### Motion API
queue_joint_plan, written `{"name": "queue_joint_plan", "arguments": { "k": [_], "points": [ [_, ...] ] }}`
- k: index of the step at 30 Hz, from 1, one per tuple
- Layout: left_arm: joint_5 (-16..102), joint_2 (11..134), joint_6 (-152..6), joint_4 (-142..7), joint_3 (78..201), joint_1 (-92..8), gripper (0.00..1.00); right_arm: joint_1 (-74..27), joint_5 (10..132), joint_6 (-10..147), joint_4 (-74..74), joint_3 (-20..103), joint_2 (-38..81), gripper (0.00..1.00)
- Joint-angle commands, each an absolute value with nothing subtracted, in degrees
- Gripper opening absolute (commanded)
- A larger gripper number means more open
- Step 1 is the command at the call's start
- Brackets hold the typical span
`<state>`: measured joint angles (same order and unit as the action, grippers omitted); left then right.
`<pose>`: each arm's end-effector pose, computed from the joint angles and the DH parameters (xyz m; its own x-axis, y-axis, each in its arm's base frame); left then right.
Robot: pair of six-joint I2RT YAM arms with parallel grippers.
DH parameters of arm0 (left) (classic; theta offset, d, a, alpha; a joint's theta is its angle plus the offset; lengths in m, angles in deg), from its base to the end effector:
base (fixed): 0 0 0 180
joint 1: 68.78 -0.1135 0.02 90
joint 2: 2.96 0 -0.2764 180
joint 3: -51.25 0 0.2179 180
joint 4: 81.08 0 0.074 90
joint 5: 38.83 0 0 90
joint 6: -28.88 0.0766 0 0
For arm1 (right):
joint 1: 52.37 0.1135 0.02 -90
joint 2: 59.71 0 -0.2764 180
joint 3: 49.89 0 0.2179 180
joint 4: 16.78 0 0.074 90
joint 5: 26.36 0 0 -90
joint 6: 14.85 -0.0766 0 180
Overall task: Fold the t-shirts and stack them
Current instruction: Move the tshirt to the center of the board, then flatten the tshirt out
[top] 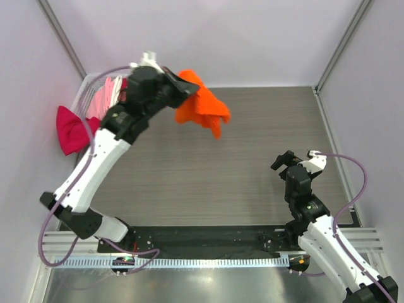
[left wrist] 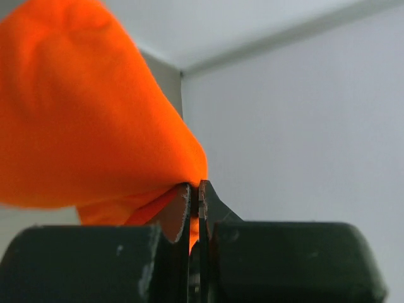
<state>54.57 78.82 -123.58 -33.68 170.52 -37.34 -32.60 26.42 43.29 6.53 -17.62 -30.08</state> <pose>0.2597 -0.1534 0.4938 -0.4854 -0.7407 -0.4645 0.0875 0.4875 -0.8687 0.1321 -0.0018 0.2125 -0.1432 0.3952 -0.9074 0.3989 0.8621 0.3125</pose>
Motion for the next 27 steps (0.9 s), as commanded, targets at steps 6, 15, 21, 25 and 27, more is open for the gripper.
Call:
{"name": "queue_joint_plan", "arguments": {
  "k": [6,15,21,25,27],
  "points": [
    [48.37,81.95,-127.38,-46.90,160.51,-31.23,0.01,-32.59,24.26,42.72,5.26,-16.24,-32.19,0.95],
    [56.87,71.93,-120.83,-50.95,117.26,-40.30,1.00,-32.59,25.05,42.89,5.70,-16.68,-33.78,0.95],
    [58.72,73.67,-108.25,-48.76,119.78,-35.14,1.00,-32.59,28.73,44.12,5.44,-14.40,-28.61,0.83],
    [62.85,78.24,-98.67,-46.99,125.67,-26.00,0.98,-32.59,30.94,44.74,5.61,-12.29,-23.94,0.74],
    [64.70,81.83,-93.92,-47.17,129.01,-20.46,0.97,-32.59,30.42,44.39,5.62,-11.94,-23.06,0.72]
  ]
}}
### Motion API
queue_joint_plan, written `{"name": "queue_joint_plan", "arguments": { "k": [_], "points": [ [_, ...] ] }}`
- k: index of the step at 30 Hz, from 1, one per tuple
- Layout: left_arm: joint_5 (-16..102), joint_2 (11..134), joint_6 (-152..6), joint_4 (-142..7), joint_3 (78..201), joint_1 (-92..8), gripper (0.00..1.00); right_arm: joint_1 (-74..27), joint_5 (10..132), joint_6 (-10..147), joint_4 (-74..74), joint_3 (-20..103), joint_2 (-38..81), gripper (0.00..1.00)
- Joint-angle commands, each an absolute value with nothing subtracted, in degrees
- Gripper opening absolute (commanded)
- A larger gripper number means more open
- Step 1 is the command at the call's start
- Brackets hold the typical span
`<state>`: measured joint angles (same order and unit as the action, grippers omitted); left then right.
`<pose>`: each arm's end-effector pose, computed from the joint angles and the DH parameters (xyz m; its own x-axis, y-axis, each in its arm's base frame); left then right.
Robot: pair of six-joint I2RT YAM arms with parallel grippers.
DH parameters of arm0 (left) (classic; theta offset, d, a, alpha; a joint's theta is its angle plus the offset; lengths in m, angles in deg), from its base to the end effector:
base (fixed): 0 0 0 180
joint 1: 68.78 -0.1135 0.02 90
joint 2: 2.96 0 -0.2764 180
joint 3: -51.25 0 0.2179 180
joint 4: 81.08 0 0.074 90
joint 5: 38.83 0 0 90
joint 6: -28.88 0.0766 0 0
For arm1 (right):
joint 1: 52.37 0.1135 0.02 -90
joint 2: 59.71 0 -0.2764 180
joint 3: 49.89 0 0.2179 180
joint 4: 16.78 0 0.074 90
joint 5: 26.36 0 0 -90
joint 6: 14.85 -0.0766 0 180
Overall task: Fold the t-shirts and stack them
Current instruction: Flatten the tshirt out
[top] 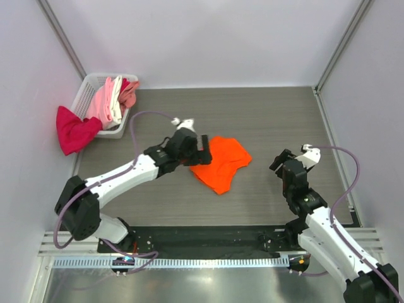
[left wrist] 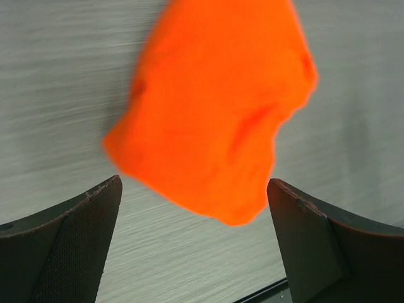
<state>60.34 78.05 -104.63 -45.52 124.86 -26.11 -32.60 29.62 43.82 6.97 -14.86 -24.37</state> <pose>0.2306 -0.1960 0.2565 -0.7650 -0.2192 -0.6055 0.0781 0.9018 -0.4251 0.1443 0.0063 0.2161 -0.2235 0.3776 -0.8986 0.3707 0.8856 0.2800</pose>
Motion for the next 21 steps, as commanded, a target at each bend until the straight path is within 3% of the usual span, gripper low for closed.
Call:
{"name": "queue_joint_plan", "arguments": {
  "k": [1,6,14,17,20,21],
  "points": [
    [65.14,83.33,-92.08,-47.17,130.41,-18.96,0.96,-32.59,30.15,44.39,5.70,-11.94,-22.97,0.69],
    [66.99,95.46,-85.83,-43.83,142.89,-12.36,0.81,-32.59,28.04,43.51,6.14,-13.95,-27.88,0.68],
    [73.06,115.84,-83.09,-32.76,160.47,-9.63,0.71,-32.59,26.99,42.90,7.11,-17.30,-37.12,0.68],
    [72.79,118.59,-83.97,-30.12,162.68,-9.63,0.59,-32.50,26.90,42.63,7.11,-16.86,-35.89,0.68],
    [73.40,119.30,-85.11,-29.33,162.51,-9.63,0.23,-32.59,26.81,42.46,7.11,-16.07,-33.34,0.68],
    [74.54,117.90,-85.55,-29.33,162.07,-9.63,0.01,-32.59,26.90,42.46,7.02,-15.81,-32.21,0.67]
  ]
}}
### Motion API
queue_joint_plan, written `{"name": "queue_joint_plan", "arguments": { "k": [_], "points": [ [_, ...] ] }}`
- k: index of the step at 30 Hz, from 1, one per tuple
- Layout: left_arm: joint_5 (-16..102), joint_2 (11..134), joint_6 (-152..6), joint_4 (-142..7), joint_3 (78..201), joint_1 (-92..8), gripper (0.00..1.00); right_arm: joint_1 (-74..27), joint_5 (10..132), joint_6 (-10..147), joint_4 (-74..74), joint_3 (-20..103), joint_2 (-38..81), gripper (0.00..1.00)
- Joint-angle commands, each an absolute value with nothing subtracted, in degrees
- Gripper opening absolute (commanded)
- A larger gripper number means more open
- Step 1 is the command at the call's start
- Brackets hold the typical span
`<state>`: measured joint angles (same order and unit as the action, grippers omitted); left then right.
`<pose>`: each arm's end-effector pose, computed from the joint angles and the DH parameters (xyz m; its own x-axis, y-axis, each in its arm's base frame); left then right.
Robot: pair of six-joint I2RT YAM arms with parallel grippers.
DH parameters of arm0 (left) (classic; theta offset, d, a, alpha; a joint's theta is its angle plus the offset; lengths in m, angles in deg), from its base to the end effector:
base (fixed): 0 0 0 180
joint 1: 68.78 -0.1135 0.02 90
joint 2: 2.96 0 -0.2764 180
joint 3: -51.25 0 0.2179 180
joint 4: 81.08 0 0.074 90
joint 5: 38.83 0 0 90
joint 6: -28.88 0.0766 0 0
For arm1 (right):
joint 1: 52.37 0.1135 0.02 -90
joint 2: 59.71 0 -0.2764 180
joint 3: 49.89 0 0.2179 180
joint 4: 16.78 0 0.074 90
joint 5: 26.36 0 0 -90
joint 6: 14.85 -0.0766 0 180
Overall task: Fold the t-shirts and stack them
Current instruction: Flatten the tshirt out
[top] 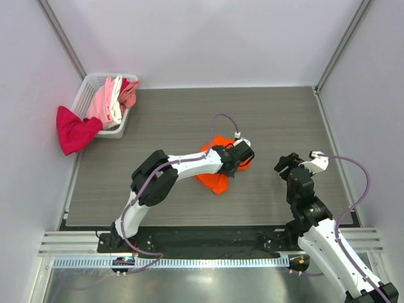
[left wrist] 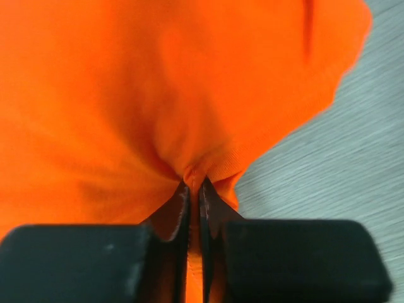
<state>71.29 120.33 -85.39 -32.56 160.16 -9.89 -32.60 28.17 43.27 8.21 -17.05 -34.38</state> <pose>0.2547 -0.3710 0.1605 -0.7165 0.4403 -0.5412 0.4700 0.8779 0.0919 0.1245 -0.0025 0.2193 -0.1104 0.4174 -0.9020 0.3577 0.8634 0.3557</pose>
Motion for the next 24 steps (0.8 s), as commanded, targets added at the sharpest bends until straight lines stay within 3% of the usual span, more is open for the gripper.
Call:
{"name": "queue_joint_plan", "arguments": {
  "k": [1,3,7,11,14,18,24],
  "points": [
    [74.73,116.67,-85.82,-29.94,160.59,-9.63,0.00,-32.50,26.81,42.46,6.93,-15.72,-31.85,0.67],
    [73.51,113.08,-86.43,-31.25,158.48,-10.24,0.00,-32.59,27.07,42.54,6.76,-15.45,-31.14,0.67],
    [54.33,97.29,-89.50,-42.03,146.56,-15.94,0.00,-32.59,28.12,43.16,5.88,-15.10,-29.65,0.68],
    [32.00,86.73,-100.56,-58.56,132.65,-30.50,0.00,-32.59,29.53,43.86,5.18,-14.66,-28.16,0.68],
    [24.31,81.96,-109.45,-73.15,122.80,-38.42,0.00,-32.59,32.77,45.09,3.95,-13.96,-27.36,0.67],
    [22.00,80.45,-114.38,-82.22,115.50,-44.95,0.00,-32.68,45.14,46.23,1.75,-10.89,-22.55,0.68],
    [19.79,82.55,-118.96,-94.19,108.28,-51.46,0.00,-32.50,62.81,39.92,-1.23,-2.63,-1.59,0.52]
  ]
}}
